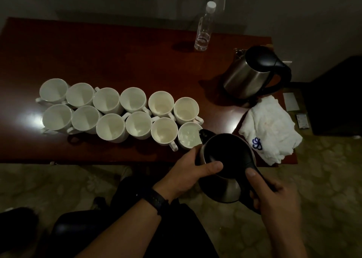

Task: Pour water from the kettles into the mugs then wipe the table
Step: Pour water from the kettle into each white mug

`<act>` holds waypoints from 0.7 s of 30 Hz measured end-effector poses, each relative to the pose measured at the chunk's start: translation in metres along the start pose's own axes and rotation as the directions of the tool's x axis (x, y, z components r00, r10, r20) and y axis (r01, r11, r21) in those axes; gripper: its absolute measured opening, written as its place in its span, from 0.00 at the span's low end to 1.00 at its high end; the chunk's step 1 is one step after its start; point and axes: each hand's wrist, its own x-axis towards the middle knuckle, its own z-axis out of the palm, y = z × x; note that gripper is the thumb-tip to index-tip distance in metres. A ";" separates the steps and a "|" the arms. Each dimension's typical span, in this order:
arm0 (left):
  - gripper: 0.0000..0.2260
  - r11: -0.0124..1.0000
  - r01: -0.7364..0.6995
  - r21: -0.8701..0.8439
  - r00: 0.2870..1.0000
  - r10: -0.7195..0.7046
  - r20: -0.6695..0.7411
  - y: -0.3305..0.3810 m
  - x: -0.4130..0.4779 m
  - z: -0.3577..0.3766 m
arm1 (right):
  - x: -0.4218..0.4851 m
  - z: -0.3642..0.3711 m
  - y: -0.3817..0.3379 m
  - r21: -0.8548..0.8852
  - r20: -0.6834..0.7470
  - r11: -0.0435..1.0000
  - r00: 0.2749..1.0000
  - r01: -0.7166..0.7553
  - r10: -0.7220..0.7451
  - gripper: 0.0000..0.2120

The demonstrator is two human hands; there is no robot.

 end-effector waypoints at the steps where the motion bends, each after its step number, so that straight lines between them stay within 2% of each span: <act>1: 0.34 1.000 -0.004 0.018 1.000 0.004 -0.001 0.001 0.000 0.000 | -0.001 0.000 0.002 0.009 -0.007 1.000 1.000 0.008 -0.008 0.25; 3: 0.37 0.998 -0.017 0.063 1.000 0.016 0.004 0.004 0.000 0.000 | -0.002 -0.002 0.004 0.034 -0.019 0.999 1.000 0.025 -0.025 0.26; 5: 0.34 0.995 -0.033 0.098 0.999 0.032 0.012 0.008 -0.001 0.001 | -0.002 -0.005 0.006 0.069 -0.041 0.997 0.999 0.028 -0.025 0.26; 7: 0.31 0.992 -0.055 0.115 0.998 0.053 0.016 0.013 -0.003 0.004 | 0.000 -0.010 0.006 0.094 -0.066 0.995 0.997 0.036 -0.030 0.22; 12: 0.33 0.986 -0.119 0.116 0.993 0.119 0.009 0.023 -0.004 0.014 | 0.010 -0.027 0.001 0.063 -0.064 0.985 0.986 0.159 -0.155 0.12; 17: 0.41 0.984 -0.135 0.118 0.989 0.141 -0.050 0.036 -0.002 0.021 | 0.026 -0.033 -0.016 0.085 -0.020 0.973 0.977 0.215 -0.214 0.13; 21: 0.35 0.983 -0.158 0.093 0.985 0.163 -0.050 0.055 0.002 0.017 | 0.040 -0.032 -0.031 0.122 0.018 0.963 0.970 0.239 -0.243 0.12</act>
